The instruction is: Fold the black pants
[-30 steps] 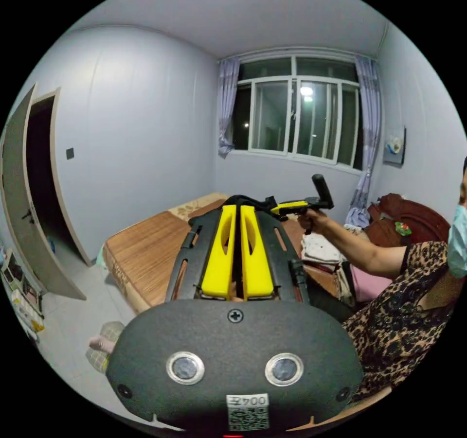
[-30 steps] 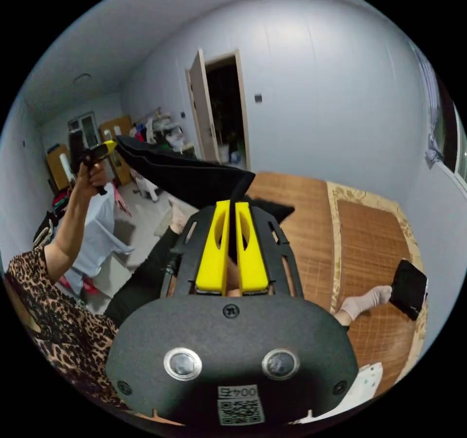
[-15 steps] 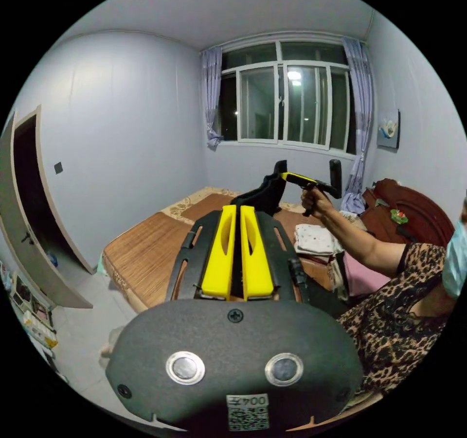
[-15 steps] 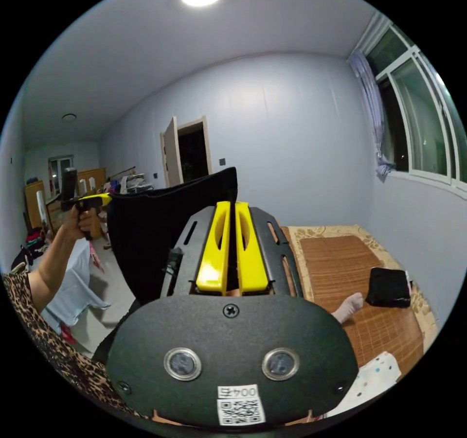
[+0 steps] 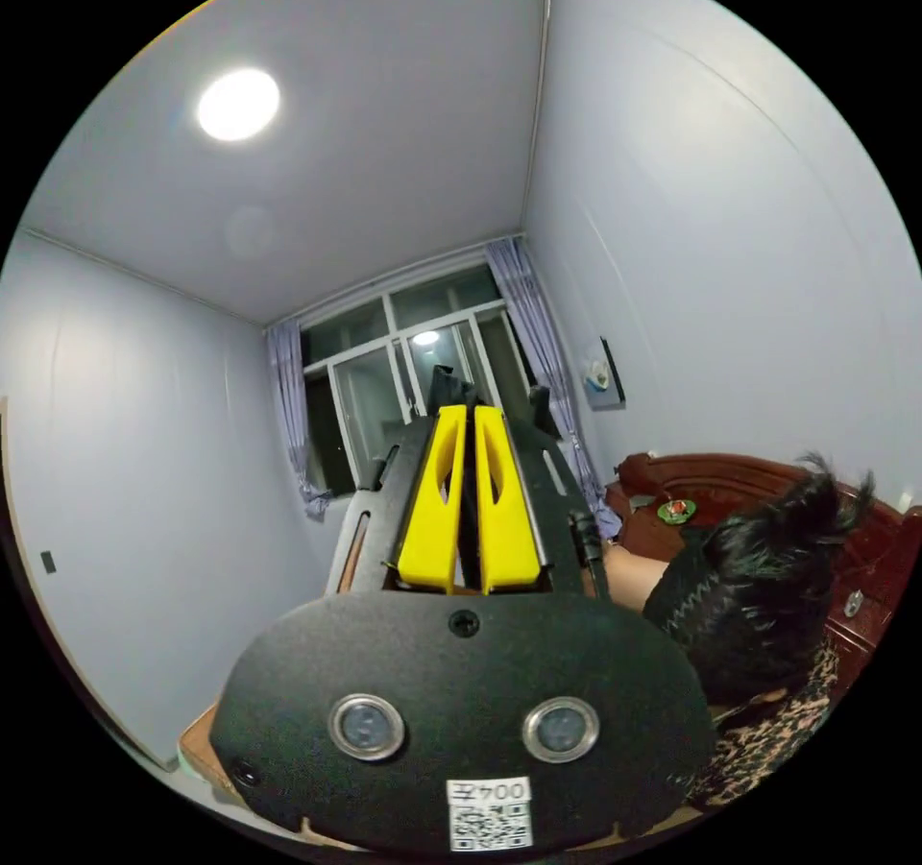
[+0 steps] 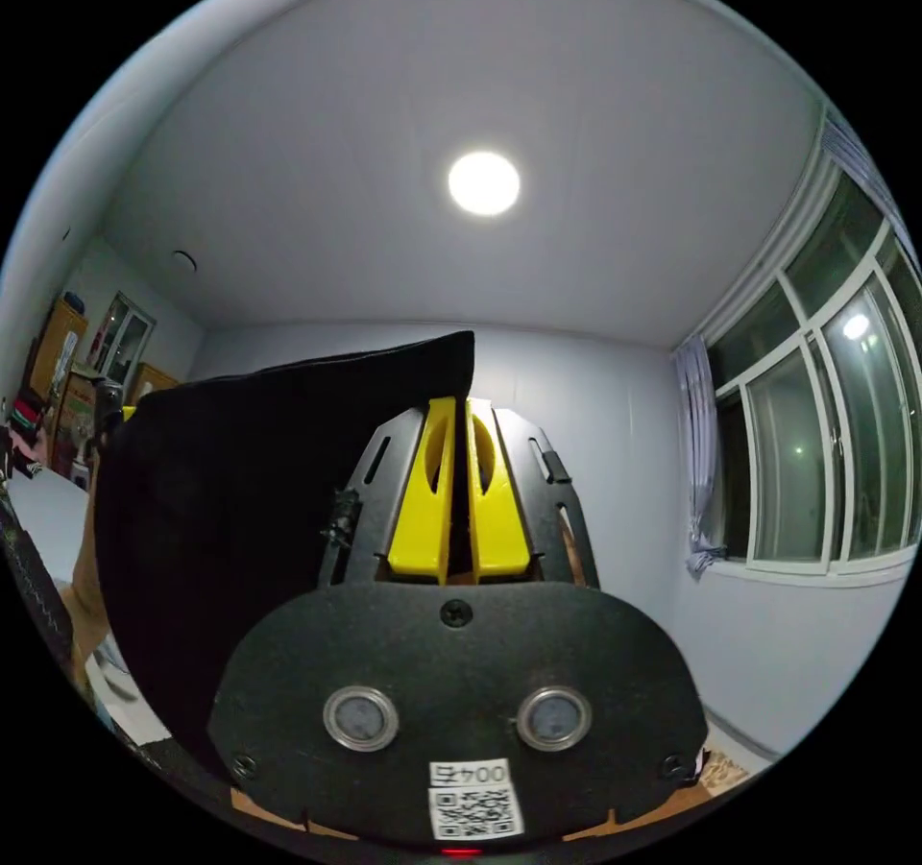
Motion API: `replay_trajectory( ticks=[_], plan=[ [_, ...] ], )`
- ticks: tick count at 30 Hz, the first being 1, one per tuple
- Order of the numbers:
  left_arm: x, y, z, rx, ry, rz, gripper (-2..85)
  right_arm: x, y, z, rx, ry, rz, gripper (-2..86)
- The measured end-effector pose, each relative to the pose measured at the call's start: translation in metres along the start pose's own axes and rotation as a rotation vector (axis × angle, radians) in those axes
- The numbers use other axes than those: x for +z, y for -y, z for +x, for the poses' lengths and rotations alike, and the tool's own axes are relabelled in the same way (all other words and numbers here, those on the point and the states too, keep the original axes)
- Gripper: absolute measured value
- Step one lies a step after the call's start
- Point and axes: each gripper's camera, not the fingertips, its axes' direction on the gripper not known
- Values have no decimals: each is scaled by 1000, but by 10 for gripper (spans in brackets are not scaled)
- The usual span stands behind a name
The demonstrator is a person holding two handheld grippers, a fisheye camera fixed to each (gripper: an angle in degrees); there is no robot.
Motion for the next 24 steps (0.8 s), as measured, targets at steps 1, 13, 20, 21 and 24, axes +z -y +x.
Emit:
replay_trajectory(
  ticks=[1, 13, 20, 21, 24],
  plan=[
    [1, -9, -8, -17, 2, 0, 11, 7, -6, 1, 9, 4, -13, 6],
    [15, -403, -234, -625, 102, -340, 14, 216, -319, 2, 196, 132, -567, 9],
    [-25, -579, -367, -801, 193, -441, 14, 375, -497, -51, 182, 161, -790, 10],
    [-35, -600, -392, -819, 213, -448, 14, 403, -519, -61, 175, 167, -799, 10],
    [-59, -653, -451, -870, 260, -473, 15, 472, -573, -92, 135, 177, -818, 10]
  ],
)
